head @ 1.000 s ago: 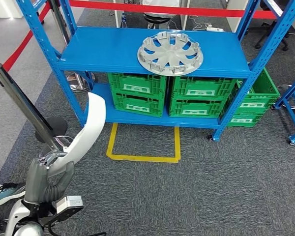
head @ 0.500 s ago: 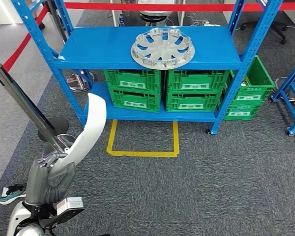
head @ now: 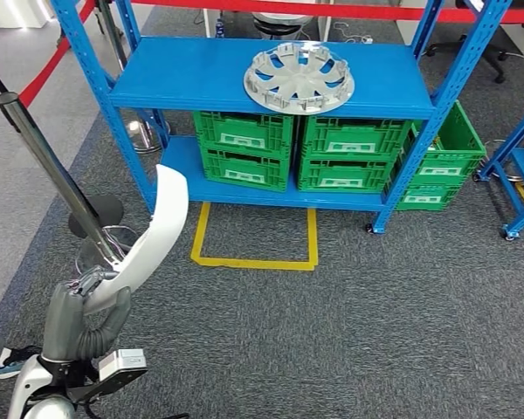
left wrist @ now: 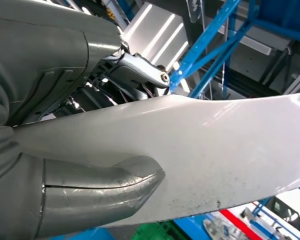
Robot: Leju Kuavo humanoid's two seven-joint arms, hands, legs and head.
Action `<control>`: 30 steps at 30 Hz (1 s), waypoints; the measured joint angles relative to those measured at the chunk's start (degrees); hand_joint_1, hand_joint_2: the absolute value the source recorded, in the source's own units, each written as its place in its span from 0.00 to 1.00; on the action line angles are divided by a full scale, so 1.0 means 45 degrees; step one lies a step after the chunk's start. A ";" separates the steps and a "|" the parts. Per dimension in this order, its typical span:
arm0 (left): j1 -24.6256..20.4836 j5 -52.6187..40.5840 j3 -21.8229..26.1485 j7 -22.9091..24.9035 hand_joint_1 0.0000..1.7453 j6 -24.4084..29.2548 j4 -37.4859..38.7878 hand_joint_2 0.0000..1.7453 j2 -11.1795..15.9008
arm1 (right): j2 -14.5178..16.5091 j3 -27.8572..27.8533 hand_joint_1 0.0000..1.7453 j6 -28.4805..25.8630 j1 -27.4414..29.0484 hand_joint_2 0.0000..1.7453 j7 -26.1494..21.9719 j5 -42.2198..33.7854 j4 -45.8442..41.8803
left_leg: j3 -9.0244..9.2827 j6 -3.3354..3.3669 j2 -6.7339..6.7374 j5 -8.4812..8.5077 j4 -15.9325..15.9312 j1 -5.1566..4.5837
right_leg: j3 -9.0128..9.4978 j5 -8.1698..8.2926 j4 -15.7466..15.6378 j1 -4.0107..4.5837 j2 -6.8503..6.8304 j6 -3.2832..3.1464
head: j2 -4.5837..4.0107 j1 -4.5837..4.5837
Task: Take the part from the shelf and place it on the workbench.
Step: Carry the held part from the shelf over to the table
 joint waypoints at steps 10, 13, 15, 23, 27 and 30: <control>0.0000 0.0107 0.0000 -0.0112 1.00 -0.0004 0.0000 1.00 0.0002 | -0.0028 -0.0216 0.00 0.0072 -0.0053 1.00 -0.0103 0.0096 0.0038 | -0.0941 -0.0265 0.0020 0.0649 0.0329 -0.0105 | 0.1792 -0.0113 -0.1367 -0.0033 0.0036 -0.0035 | 0.0000 0.0033; -0.0089 0.0023 -0.0107 -0.0158 1.00 -0.0218 0.0009 1.00 -0.0063 | -0.0074 -0.0513 0.00 0.0634 0.0137 1.00 -0.0007 0.0059 -0.0166 | -0.1040 -0.0465 -0.0007 0.0608 0.0461 -0.0076 | 0.1659 0.0058 -0.1341 -0.0046 -0.0015 -0.0290 | 0.0000 0.0017; -0.0328 -0.0273 -0.0352 0.0039 1.00 -0.0377 0.0085 1.00 -0.0255 | -0.0155 -0.0933 0.00 0.1316 0.0314 1.00 0.0295 0.0003 -0.0523 | -0.1301 -0.0604 -0.0031 -0.0159 0.1229 -0.0041 | 0.1543 0.0228 -0.1359 -0.0081 -0.0103 -0.0462 | 0.0000 -0.0037; -0.0252 0.0805 -0.0302 -0.0297 1.00 -0.0009 0.0282 1.00 -0.0069 | 0.1049 -0.2517 0.00 0.1786 0.0611 1.00 0.1007 0.1886 -0.2619 | -0.0221 -0.0393 -0.0052 -0.0542 0.1364 -0.0031 | 0.0956 0.0662 -0.1156 0.0095 -0.0065 -0.0540 | 0.0000 -0.0074; -0.0229 0.0717 -0.0137 -0.0387 1.00 -0.0204 0.0282 1.00 -0.0086 | 0.1449 -0.3086 0.00 0.1957 0.0471 1.00 0.0959 0.2385 -0.3122 | 0.0175 -0.0123 -0.0038 -0.0357 0.0266 -0.0116 | 0.0718 0.0820 -0.1071 0.0128 -0.0135 -0.0299 | 0.0000 -0.0082; -0.0224 0.0633 -0.0067 -0.0339 1.00 -0.0263 0.0283 1.00 -0.0117 | 0.1532 -0.3410 0.00 0.2024 0.0435 1.00 0.0877 0.2594 -0.3325 | 0.0020 -0.0008 0.0018 -0.0124 0.0081 -0.0013 | 0.0286 0.0177 -0.0311 0.0106 -0.0066 -0.0104 | 0.0000 -0.0023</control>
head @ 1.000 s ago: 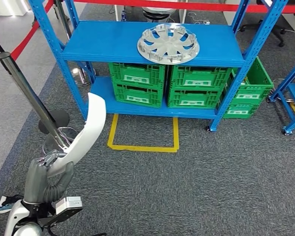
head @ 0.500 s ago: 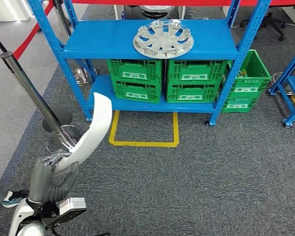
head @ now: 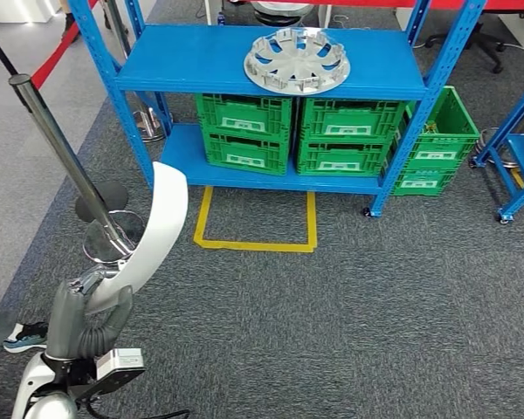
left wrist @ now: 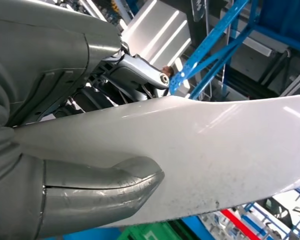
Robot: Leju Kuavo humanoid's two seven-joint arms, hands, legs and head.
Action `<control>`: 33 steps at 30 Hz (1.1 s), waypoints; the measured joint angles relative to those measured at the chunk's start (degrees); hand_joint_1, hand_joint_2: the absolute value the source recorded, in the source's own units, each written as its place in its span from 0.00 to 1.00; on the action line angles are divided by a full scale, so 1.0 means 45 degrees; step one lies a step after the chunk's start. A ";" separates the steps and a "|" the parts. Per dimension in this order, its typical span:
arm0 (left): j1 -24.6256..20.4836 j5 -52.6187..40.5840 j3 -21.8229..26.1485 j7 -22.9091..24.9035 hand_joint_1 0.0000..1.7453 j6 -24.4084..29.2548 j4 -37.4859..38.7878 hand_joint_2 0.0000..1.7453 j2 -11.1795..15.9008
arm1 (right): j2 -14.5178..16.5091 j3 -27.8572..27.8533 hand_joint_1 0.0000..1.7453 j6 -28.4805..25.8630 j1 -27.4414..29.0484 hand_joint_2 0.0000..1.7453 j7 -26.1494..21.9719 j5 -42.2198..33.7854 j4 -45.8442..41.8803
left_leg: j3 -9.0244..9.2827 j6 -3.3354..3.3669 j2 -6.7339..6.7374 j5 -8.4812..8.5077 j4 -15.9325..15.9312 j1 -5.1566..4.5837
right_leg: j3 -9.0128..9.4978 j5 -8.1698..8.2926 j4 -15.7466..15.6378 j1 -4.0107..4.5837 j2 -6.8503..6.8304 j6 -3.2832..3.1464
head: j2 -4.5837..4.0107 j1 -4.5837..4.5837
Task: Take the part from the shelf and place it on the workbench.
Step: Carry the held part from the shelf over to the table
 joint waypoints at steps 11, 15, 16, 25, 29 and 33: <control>0.0034 -0.0085 0.0044 0.0073 1.00 -0.0013 0.0047 1.00 -0.0029 | 0.0076 -0.0418 0.00 0.0046 -0.0113 1.00 -0.0149 0.0267 -0.0120 | -0.0734 -0.0264 0.0023 0.0597 0.0260 -0.0107 | 0.1272 -0.0122 -0.0969 -0.0081 0.0081 -0.0034 | 0.0000 0.0025; 0.0071 -0.0091 0.0056 0.0078 1.00 -0.0015 0.0047 1.00 -0.0026 | 0.0141 -0.0472 0.00 0.0050 -0.0131 1.00 -0.0155 0.0285 -0.0125 | -0.0983 -0.0551 -0.0032 0.0063 0.0857 -0.0041 | 0.1109 0.0180 -0.1014 -0.0139 0.0024 -0.0396 | 0.0000 -0.0015; 0.0078 -0.0092 0.0060 0.0080 1.00 -0.0018 0.0049 1.00 -0.0024 | 0.0151 -0.0478 0.00 0.0050 -0.0141 1.00 -0.0161 0.0294 -0.0127 | -0.1223 -0.0629 -0.0047 -0.0475 0.1526 -0.0013 | 0.1056 0.0259 -0.1018 -0.0145 0.0012 -0.0455 | 0.0000 -0.0039; 0.0076 -0.0134 0.0050 0.0127 1.00 -0.0047 0.0052 1.00 -0.0021 | 0.0208 -0.0642 0.00 0.0050 -0.0235 1.00 -0.0344 0.0545 -0.0125 | 0.0302 -0.0375 -0.0091 -0.0296 0.0350 -0.0032 | 0.0462 0.0715 -0.0863 -0.0022 0.0048 -0.0349 | 0.0000 -0.0055; 0.0105 -0.0152 0.0054 0.0164 1.00 -0.0059 0.0052 1.00 -0.0016 | 0.0223 -0.0693 0.00 0.0031 -0.0278 1.00 -0.0458 0.0745 -0.0098 | 0.0283 -0.0136 -0.0042 -0.0172 -0.0038 -0.0022 | 0.0186 0.0706 -0.0694 -0.0034 0.0050 -0.0052 | 0.0000 -0.0039; 0.0110 -0.0152 0.0069 0.0175 1.00 -0.0090 0.0053 1.00 -0.0001 | 0.0222 -0.0726 0.00 0.0000 -0.0291 1.00 -0.0512 0.0822 -0.0081 | 0.0072 0.0031 0.0102 0.0044 -0.0104 0.0004 | -0.0986 -0.0893 0.2022 -0.0102 0.0074 0.0183 | 0.0000 0.0047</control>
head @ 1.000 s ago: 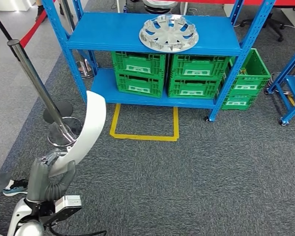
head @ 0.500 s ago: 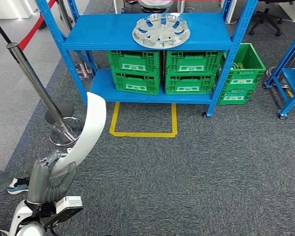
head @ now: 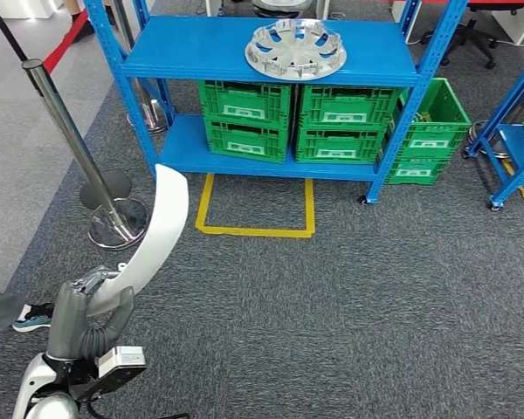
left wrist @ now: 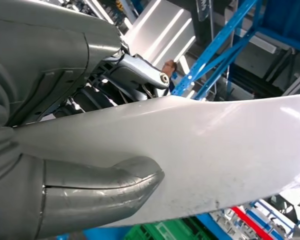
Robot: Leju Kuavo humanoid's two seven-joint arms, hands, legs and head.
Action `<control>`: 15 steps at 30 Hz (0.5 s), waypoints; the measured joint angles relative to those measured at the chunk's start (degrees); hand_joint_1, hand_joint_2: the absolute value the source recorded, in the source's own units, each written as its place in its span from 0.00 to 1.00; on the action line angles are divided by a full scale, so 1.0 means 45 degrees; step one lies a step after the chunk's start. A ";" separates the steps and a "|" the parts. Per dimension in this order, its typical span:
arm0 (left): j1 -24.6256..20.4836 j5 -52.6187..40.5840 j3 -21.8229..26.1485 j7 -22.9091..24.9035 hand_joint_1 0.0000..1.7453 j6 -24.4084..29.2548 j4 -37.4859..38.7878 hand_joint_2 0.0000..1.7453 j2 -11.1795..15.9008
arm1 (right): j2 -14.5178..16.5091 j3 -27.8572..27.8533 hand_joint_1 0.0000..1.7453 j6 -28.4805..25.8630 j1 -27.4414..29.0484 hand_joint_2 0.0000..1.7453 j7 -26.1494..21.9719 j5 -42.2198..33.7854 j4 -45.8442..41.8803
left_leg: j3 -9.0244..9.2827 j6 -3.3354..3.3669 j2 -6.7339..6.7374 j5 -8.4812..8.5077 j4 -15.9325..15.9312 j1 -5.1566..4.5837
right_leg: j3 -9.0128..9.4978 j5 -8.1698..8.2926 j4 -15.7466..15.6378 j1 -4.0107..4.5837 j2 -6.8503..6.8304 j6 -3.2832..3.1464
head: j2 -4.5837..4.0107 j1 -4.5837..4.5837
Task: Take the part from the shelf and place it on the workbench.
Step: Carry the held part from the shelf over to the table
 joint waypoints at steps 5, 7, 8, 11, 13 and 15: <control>0.0028 0.0000 0.0000 0.0005 1.00 -0.0029 0.0004 1.00 0.0006 | 0.0000 -0.0069 0.00 -0.0014 0.0012 1.00 -0.0005 0.0013 0.0010 | -0.0133 -0.0081 0.0126 0.0103 0.0071 -0.0021 | 0.1117 0.0754 -0.1325 -0.0046 -0.0129 0.0060 | 0.0000 0.0007; 0.0027 0.0000 0.0004 0.0004 1.00 -0.0030 0.0004 1.00 0.0008 | 0.0000 -0.0074 0.00 -0.0025 -0.0041 1.00 -0.0011 0.0013 0.0017 | -0.0190 -0.0170 0.0185 0.0090 0.0184 -0.0081 | 0.1868 0.1094 -0.2717 -0.0035 -0.0248 -0.0053 | 0.0000 -0.0005; 0.0029 0.0000 0.0000 0.0004 1.00 -0.0033 0.0004 1.00 0.0010 | 0.0001 -0.0075 0.00 -0.0028 -0.0063 1.00 -0.0013 0.0015 0.0022 | -0.0223 -0.0230 0.0214 0.0099 0.0223 -0.0112 | 0.1936 0.1070 -0.2907 -0.0016 -0.0265 -0.0127 | 0.0000 -0.0007; 0.0024 0.0000 -0.0011 0.0004 1.00 -0.0040 0.0004 1.00 0.0008 | 0.0007 -0.0090 0.00 -0.0029 -0.0053 1.00 -0.0015 0.0018 0.0040 | -0.0298 -0.0415 0.0233 0.0017 0.0345 -0.0107 | 0.1874 0.1180 -0.2932 -0.0044 -0.0159 -0.0367 | 0.0000 -0.0011; 0.0021 0.0000 -0.0009 0.0001 1.00 -0.0041 0.0004 1.00 0.0016 | 0.0007 -0.0102 0.00 -0.0034 -0.0064 1.00 -0.0015 0.0022 0.0049 | -0.0630 -0.0563 0.0055 -0.0624 0.1161 -0.0055 | 0.1856 0.1280 -0.2966 -0.0099 -0.0087 -0.0528 | 0.0000 -0.0044; 0.0030 0.0000 -0.0007 0.0000 1.00 -0.0046 0.0006 1.00 0.0035 | 0.0006 -0.0120 0.00 -0.0041 -0.0082 1.00 -0.0028 0.0051 0.0060 | -0.1311 -0.0670 -0.0095 -0.1539 0.2826 0.0003 | 0.1762 0.1348 -0.2956 -0.0091 0.0022 -0.0608 | 0.0000 -0.0072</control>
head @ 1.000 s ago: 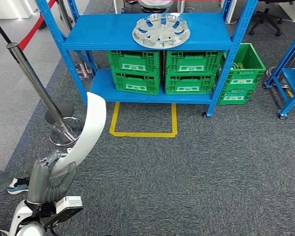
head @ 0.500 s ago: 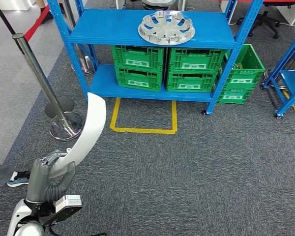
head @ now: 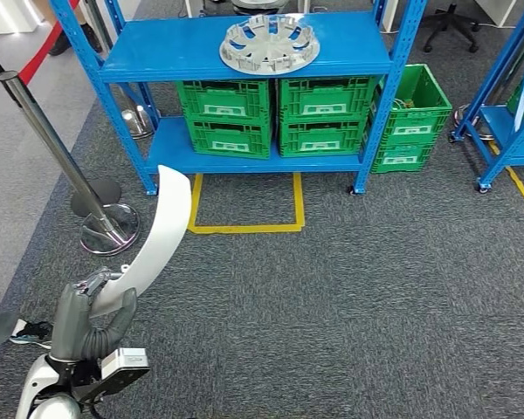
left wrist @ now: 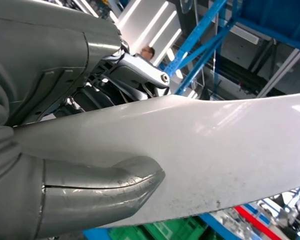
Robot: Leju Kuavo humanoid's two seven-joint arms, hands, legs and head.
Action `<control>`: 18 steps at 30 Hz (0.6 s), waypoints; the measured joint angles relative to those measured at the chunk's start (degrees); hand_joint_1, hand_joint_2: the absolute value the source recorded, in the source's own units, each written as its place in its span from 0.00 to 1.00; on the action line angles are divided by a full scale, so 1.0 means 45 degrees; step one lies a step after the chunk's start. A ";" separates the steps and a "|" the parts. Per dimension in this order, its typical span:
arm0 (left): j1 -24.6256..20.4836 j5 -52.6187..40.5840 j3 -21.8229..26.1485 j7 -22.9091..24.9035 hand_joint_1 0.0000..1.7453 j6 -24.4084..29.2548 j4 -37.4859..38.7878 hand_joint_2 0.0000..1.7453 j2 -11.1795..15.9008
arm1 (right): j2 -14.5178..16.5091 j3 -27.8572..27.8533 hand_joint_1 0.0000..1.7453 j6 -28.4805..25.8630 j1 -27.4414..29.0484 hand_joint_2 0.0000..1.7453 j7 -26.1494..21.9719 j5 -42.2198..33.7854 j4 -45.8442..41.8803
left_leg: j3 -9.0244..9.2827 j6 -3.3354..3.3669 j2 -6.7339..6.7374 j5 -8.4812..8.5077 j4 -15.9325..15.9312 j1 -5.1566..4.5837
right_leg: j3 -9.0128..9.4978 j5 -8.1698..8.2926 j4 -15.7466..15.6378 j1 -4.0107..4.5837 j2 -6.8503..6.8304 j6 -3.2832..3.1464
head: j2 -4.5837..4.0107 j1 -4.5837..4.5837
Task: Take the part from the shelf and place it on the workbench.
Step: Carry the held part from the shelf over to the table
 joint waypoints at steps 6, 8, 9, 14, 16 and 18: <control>-0.0002 -0.0029 0.0001 -0.0087 1.00 -0.0064 0.0012 1.00 0.0022 | -0.0001 -0.0064 0.00 -0.0089 -0.0089 1.00 -0.0320 0.0117 0.0153 | 0.0867 0.0208 -0.0540 0.1240 -0.1454 0.0030 | -0.0100 0.0108 0.0048 0.0037 0.0624 0.0066 | 0.0000 0.0011; -0.0025 -0.0045 0.0006 -0.0141 1.00 -0.0138 0.0012 1.00 0.0027 | -0.0004 -0.0116 0.00 -0.0114 -0.0177 1.00 -0.0458 0.0140 0.0251 | 0.1257 0.0325 -0.0868 0.1463 -0.2397 0.0023 | -0.0250 0.0184 0.0088 0.0033 0.0846 0.0188 | 0.0000 -0.0004; -0.0038 -0.0046 0.0006 -0.0160 1.00 -0.0183 0.0012 1.00 0.0028 | -0.0005 -0.0157 0.00 -0.0109 -0.0202 1.00 -0.0494 0.0148 0.0295 | 0.1259 0.0356 -0.0852 0.1415 -0.2482 0.0017 | -0.0337 0.0238 0.0096 0.0030 0.0944 0.0274 | 0.0000 -0.0012; -0.0086 -0.0113 -0.0004 -0.0187 1.00 -0.0391 0.0027 1.00 -0.0043 | -0.0002 -0.0484 0.00 -0.0058 -0.0192 1.00 -0.0418 0.0235 0.0357 | 0.1224 0.0570 -0.0208 0.1561 -0.2755 0.0087 | -0.1224 -0.0630 0.1525 0.0057 0.0406 0.0572 | 0.0000 0.0078; -0.0088 -0.0238 -0.0034 -0.0181 1.00 -0.0498 0.0051 1.00 -0.0075 | -0.0001 -0.0640 0.00 -0.0006 -0.0181 1.00 -0.0255 0.0271 0.0357 | 0.1168 0.0599 0.0071 0.1573 -0.2739 0.0040 | -0.1972 -0.1380 0.3194 0.0055 0.0136 0.0628 | 0.0000 0.0112; -0.0110 -0.0379 -0.0115 -0.0155 1.00 -0.0555 0.0096 1.00 -0.0127 | -0.0006 -0.0817 0.00 0.0185 -0.0119 1.00 -0.0089 0.0342 0.0344 | 0.1148 0.0608 0.0353 0.1579 -0.2731 -0.0009 | -0.2075 -0.1358 0.3617 0.0057 0.0065 0.0635 | 0.0000 0.0113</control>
